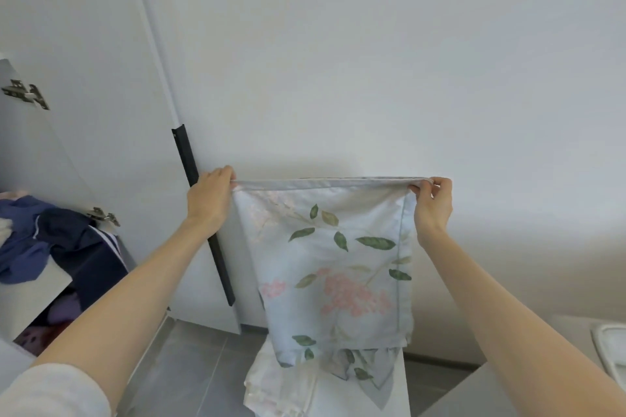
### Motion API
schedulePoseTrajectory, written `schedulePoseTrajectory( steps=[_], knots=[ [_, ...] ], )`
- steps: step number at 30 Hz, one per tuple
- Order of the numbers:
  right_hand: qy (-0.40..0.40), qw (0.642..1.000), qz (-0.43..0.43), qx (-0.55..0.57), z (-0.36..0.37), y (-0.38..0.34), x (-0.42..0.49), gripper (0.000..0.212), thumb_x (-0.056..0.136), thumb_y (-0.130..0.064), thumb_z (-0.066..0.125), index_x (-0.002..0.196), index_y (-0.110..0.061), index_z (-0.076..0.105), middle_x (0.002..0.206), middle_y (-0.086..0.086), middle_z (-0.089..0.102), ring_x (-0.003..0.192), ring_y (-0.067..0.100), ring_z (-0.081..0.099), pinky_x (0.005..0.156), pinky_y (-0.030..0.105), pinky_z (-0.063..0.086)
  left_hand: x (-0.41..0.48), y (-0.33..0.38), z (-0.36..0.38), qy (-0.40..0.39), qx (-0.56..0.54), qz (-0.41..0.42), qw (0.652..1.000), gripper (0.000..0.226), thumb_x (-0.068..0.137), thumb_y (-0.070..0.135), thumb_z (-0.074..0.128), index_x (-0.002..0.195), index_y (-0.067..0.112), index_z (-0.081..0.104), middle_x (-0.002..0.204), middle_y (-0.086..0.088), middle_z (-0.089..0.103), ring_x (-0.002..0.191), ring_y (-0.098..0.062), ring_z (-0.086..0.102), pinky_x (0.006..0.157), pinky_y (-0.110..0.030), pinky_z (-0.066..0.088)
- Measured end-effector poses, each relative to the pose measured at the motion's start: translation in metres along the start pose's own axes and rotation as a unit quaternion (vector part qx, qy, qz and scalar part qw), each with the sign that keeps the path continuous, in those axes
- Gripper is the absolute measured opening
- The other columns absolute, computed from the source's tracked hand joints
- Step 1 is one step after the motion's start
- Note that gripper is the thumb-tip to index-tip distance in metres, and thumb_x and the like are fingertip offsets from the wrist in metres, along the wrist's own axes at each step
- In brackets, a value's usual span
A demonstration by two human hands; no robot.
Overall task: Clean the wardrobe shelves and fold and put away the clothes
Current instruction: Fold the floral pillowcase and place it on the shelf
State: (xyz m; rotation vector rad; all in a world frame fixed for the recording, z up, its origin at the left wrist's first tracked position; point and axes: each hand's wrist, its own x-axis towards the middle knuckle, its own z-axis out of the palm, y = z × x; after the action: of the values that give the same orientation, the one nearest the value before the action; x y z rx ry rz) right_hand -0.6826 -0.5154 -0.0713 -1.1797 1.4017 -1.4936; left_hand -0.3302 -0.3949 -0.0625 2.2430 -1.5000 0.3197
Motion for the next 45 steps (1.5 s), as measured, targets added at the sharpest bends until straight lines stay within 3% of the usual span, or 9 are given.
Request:
schedulePoseTrajectory(
  steps=[6,13,20,24,27,31,35,40,45],
  knots=[
    [0.042,0.999,-0.016,0.008,-0.016,-0.012,-0.011,0.010,0.102,-0.018,0.032,0.104,-0.015,0.041,0.091,-0.011,0.057,0.091,0.012,0.060,0.074,0.024,0.041,-0.006,0.012,-0.012,0.065,-0.071,0.035,0.995,0.011,0.100,0.013,0.039,0.098,0.014,0.050,0.090,-0.001,0.059,0.086,-0.022,0.048,0.060,-0.035,0.039],
    [0.064,0.997,-0.016,-0.037,-0.052,0.012,-0.085,0.009,0.102,-0.013,0.030,0.101,-0.011,0.038,0.082,-0.006,0.040,0.070,0.009,0.039,0.065,0.021,0.035,-0.078,-0.016,-0.007,0.050,-0.161,0.083,0.982,0.016,0.102,0.020,0.042,0.106,0.015,0.056,0.100,0.006,0.061,0.091,-0.019,0.054,0.065,-0.033,0.043],
    [0.055,0.985,0.100,-0.129,-0.095,0.087,-0.196,0.012,0.100,-0.012,0.030,0.097,-0.007,0.041,0.079,0.002,0.046,0.070,0.020,0.040,0.059,0.029,0.032,-0.184,-0.082,0.040,-0.109,-0.190,0.088,0.972,0.012,0.101,0.026,0.041,0.101,0.030,0.052,0.108,0.010,0.063,0.088,-0.007,0.052,0.064,-0.026,0.041],
    [0.026,0.966,0.171,-0.192,-0.122,0.133,-0.260,0.012,0.101,-0.010,0.030,0.103,-0.006,0.040,0.084,0.005,0.049,0.077,0.024,0.043,0.060,0.035,0.032,-0.246,-0.107,0.057,-0.200,-0.215,0.110,0.950,0.016,0.101,0.022,0.042,0.092,0.034,0.045,0.115,0.016,0.064,0.097,-0.006,0.055,0.075,-0.029,0.045],
    [0.013,0.949,0.221,-0.223,-0.141,0.163,-0.297,0.012,0.100,-0.010,0.032,0.105,-0.005,0.041,0.095,0.011,0.053,0.083,0.027,0.048,0.068,0.035,0.034,-0.283,-0.118,0.067,-0.279,-0.237,0.102,0.925,0.018,0.100,0.018,0.046,0.085,0.028,0.046,0.110,0.024,0.063,0.092,-0.004,0.059,0.072,-0.022,0.042],
    [-0.032,0.920,0.259,-0.292,-0.156,0.190,-0.325,0.012,0.100,-0.012,0.033,0.104,-0.005,0.043,0.091,0.010,0.052,0.070,0.019,0.044,0.059,0.034,0.034,-0.313,-0.136,0.085,-0.380,-0.215,0.100,0.894,0.021,0.100,0.022,0.046,0.083,0.034,0.042,0.096,0.018,0.067,0.082,-0.007,0.060,0.071,-0.024,0.044],
    [-0.052,0.904,0.272,-0.326,-0.157,0.209,-0.328,0.012,0.100,-0.013,0.036,0.105,-0.007,0.045,0.097,0.013,0.055,0.073,0.022,0.048,0.065,0.035,0.039,-0.317,-0.145,0.100,-0.438,-0.217,0.067,0.870,0.021,0.099,0.024,0.048,0.083,0.036,0.045,0.074,0.008,0.057,0.069,-0.012,0.053,0.067,-0.029,0.041],
    [-0.051,0.900,0.289,-0.323,-0.146,0.233,-0.298,0.011,0.100,-0.013,0.037,0.106,-0.009,0.046,0.100,0.010,0.053,0.091,0.028,0.050,0.074,0.034,0.040,-0.293,-0.130,0.129,-0.435,-0.261,-0.023,0.862,0.011,0.098,0.017,0.052,0.087,0.020,0.052,0.089,0.005,0.063,0.091,-0.007,0.060,0.075,-0.016,0.041],
    [-0.041,0.902,0.299,-0.307,-0.124,0.272,-0.242,0.012,0.100,-0.015,0.038,0.100,-0.006,0.047,0.086,0.006,0.053,0.080,0.023,0.047,0.062,0.033,0.038,-0.244,-0.104,0.191,-0.402,-0.292,-0.120,0.860,0.004,0.096,0.011,0.054,0.093,0.010,0.056,0.097,-0.003,0.064,0.093,-0.015,0.059,0.074,-0.019,0.041]
  ],
)
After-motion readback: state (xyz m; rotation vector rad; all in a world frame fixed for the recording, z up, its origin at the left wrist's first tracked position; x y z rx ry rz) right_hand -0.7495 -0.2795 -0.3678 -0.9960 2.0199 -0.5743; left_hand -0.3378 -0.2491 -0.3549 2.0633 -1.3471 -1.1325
